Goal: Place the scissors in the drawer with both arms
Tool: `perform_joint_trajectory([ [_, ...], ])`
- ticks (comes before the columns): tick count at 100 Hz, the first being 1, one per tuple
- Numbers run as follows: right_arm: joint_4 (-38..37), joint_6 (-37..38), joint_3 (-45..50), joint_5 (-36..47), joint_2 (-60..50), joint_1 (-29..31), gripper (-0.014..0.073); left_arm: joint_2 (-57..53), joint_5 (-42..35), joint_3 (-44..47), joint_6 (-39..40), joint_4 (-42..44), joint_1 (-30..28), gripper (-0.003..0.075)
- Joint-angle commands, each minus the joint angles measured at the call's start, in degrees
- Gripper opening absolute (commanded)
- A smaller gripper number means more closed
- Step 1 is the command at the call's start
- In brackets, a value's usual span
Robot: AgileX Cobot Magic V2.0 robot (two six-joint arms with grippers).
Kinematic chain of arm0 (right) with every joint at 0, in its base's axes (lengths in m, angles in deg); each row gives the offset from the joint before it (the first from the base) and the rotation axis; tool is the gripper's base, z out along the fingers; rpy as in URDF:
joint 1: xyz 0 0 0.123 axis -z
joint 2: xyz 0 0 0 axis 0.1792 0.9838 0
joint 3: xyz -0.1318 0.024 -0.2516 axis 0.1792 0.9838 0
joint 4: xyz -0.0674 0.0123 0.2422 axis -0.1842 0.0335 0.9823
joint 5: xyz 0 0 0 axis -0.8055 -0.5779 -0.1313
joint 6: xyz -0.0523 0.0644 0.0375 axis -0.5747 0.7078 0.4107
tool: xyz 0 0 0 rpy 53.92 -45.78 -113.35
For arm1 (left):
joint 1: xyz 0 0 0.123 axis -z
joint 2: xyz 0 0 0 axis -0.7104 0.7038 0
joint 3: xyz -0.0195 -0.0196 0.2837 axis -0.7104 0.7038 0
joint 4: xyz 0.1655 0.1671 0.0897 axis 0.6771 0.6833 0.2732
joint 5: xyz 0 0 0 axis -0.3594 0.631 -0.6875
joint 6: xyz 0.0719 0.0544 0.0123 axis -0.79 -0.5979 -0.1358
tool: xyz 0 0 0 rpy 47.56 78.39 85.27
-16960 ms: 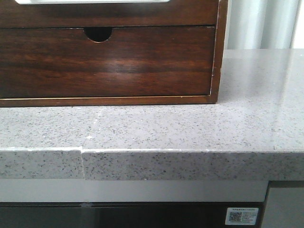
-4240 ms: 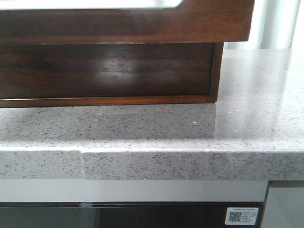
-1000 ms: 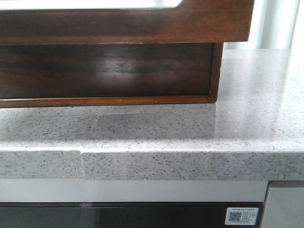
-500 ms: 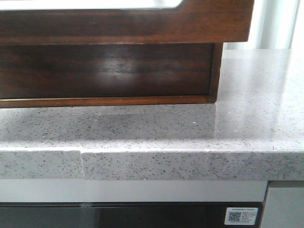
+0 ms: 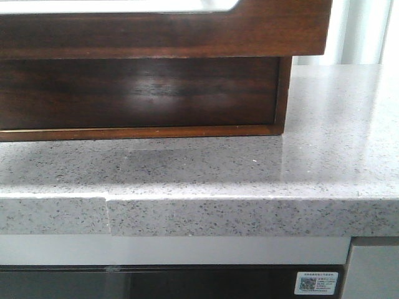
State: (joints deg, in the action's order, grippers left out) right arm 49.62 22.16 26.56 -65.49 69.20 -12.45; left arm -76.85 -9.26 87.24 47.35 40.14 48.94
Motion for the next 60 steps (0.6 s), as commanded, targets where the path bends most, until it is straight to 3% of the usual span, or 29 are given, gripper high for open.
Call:
perform_joint_trajectory([
  [1,-0.6,-0.1,1.0,8.7,-1.2,0.4,-0.0069,-1.8,-4.6,2.0,0.7,0.0,-0.1,-0.002],
  [60,-3.3,-0.1,1.0,11.8,-1.2,0.4,-0.0069,-1.8,-4.6,2.0,0.7,0.0,-0.1,-0.002],
])
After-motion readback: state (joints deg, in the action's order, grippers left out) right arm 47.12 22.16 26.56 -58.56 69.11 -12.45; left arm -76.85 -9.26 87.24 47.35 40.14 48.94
